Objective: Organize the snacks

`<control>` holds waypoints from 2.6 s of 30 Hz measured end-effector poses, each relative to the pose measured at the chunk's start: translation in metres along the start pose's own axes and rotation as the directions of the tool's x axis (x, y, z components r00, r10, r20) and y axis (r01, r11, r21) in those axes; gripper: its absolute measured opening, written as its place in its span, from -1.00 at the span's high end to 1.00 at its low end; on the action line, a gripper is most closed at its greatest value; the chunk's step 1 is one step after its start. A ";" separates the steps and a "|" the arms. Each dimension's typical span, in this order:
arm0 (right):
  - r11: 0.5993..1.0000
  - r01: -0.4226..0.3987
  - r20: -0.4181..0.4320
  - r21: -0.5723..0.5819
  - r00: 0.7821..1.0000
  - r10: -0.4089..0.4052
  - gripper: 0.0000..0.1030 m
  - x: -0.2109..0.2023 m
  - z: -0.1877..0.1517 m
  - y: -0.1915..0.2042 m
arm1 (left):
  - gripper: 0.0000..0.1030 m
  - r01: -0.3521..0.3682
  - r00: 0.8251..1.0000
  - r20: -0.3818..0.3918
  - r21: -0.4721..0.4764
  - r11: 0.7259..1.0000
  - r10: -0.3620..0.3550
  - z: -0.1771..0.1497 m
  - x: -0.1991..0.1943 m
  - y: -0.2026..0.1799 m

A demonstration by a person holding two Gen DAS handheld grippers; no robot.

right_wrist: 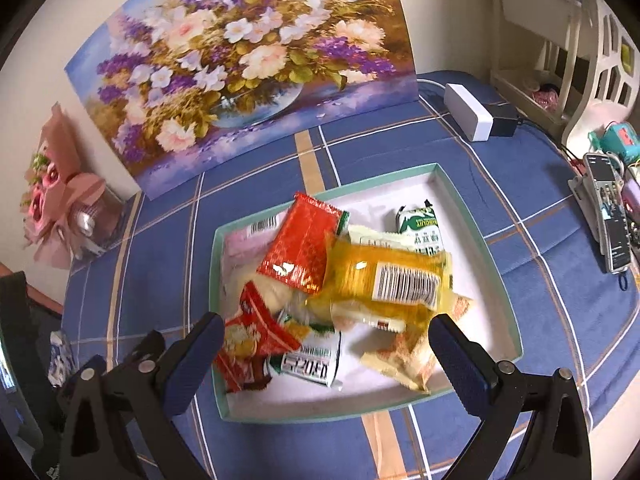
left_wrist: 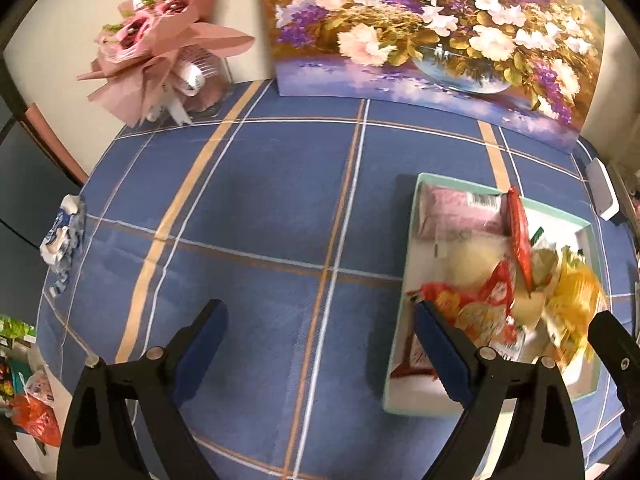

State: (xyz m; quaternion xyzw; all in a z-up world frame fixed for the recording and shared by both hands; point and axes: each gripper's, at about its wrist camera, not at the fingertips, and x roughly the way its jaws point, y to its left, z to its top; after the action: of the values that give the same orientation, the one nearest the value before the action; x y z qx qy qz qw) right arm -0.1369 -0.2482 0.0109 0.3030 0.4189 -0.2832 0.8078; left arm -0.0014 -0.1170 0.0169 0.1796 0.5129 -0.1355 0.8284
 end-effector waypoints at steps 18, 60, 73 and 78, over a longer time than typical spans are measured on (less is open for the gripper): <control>0.998 -0.014 0.037 -0.063 0.999 0.016 -1.00 -0.034 -0.056 0.013 | -0.83 0.002 0.999 0.042 -0.033 0.999 -0.001 -0.052 -0.032 0.044; 0.998 0.003 0.014 -0.060 1.000 -0.002 -1.00 -0.024 -0.059 0.006 | -0.83 0.013 0.999 -0.038 -0.059 0.998 -0.016 -0.052 -0.015 0.055; 0.998 0.002 0.010 -0.060 1.000 -0.002 -1.00 -0.023 -0.060 0.005 | -0.83 0.013 0.999 -0.041 -0.059 0.998 -0.015 -0.052 -0.014 0.055; 0.998 0.003 0.011 -0.059 1.000 -0.002 -1.00 -0.023 -0.059 0.006 | -0.83 0.013 0.999 -0.041 -0.059 0.998 -0.016 -0.052 -0.013 0.055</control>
State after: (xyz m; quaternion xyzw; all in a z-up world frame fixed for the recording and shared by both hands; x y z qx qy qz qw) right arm -0.1740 -0.1970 0.0045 0.2770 0.4232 -0.2734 0.8182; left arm -0.0261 -0.0439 0.0160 0.1540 0.5351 -0.1226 0.8215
